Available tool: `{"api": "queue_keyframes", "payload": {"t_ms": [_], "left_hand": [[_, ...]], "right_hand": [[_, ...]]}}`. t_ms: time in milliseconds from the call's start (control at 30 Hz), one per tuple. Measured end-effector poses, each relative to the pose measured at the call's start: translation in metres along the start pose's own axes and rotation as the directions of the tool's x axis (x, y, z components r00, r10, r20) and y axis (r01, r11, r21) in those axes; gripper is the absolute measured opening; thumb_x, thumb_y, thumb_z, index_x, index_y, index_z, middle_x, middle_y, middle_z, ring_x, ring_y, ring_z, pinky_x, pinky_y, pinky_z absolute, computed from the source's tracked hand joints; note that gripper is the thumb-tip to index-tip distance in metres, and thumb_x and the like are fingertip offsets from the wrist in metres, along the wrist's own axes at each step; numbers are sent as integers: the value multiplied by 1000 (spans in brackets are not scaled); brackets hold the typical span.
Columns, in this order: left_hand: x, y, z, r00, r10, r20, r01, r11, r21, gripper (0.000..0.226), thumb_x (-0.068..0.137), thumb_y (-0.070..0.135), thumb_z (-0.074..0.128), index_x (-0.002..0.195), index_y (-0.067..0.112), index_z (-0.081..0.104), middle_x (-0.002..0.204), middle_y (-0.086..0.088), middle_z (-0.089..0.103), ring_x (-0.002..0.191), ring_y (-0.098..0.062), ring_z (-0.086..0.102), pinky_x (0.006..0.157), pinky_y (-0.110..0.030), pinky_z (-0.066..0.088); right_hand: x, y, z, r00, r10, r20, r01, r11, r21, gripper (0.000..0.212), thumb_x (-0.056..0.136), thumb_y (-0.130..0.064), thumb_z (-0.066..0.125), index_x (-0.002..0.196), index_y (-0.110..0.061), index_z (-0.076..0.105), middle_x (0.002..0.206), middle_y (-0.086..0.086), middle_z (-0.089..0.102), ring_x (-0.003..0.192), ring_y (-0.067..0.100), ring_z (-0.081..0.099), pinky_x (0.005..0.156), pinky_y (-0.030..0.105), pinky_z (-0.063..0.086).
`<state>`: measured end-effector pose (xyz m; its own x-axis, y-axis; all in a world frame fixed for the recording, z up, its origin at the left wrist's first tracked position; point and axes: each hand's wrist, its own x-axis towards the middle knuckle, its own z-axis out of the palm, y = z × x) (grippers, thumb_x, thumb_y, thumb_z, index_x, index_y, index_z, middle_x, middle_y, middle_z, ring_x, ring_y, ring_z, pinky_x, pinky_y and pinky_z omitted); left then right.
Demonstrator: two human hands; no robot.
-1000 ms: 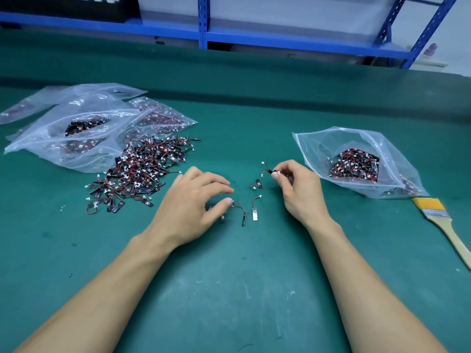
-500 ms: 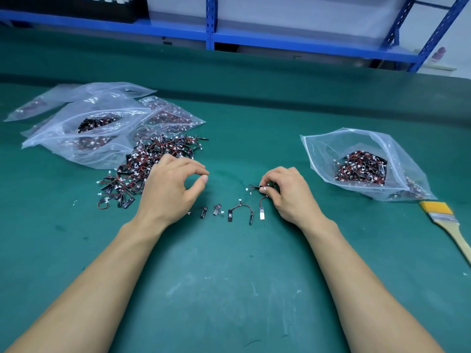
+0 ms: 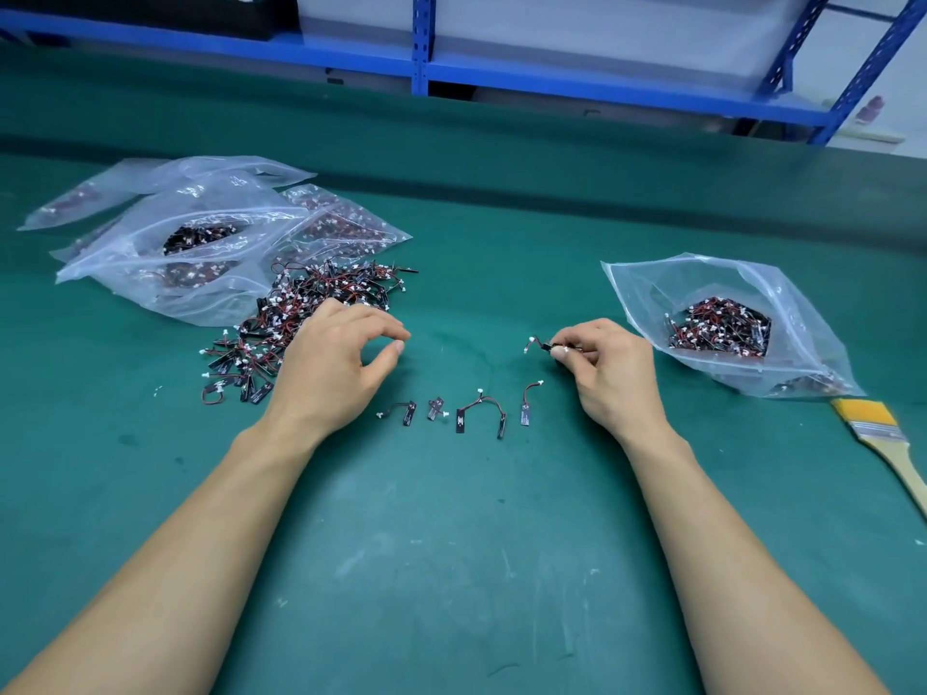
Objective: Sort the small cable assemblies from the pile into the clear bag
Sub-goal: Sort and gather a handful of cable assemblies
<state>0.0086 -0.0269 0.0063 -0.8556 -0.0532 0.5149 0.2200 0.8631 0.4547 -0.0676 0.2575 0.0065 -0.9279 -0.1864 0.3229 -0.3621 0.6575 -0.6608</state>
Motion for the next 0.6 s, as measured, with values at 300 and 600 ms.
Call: {"api": "queue_keyframes", "payload": {"t_ms": [300,600], "left_hand": [[-2,14,0,1000,7,-6,-8,983,-184,15,89,19,73,103,25,74,94,21,68,76,-11,45,76,-23,41],[-11,46,8,990,95,100,-44,903,-428,20,78,38,78,96,43,71,85,29,69,69,-13,46,66,-13,35]], "right_hand": [[-15,-36,-3,999,49,9,-48,899,435,28,88,-2,71,79,-28,73,73,-10,72,66,9,66,70,18,52],[-29,-60,19,981,11,193,-138,739,659,18,91,2,68,85,-15,73,78,-1,75,68,17,71,73,24,58]]}}
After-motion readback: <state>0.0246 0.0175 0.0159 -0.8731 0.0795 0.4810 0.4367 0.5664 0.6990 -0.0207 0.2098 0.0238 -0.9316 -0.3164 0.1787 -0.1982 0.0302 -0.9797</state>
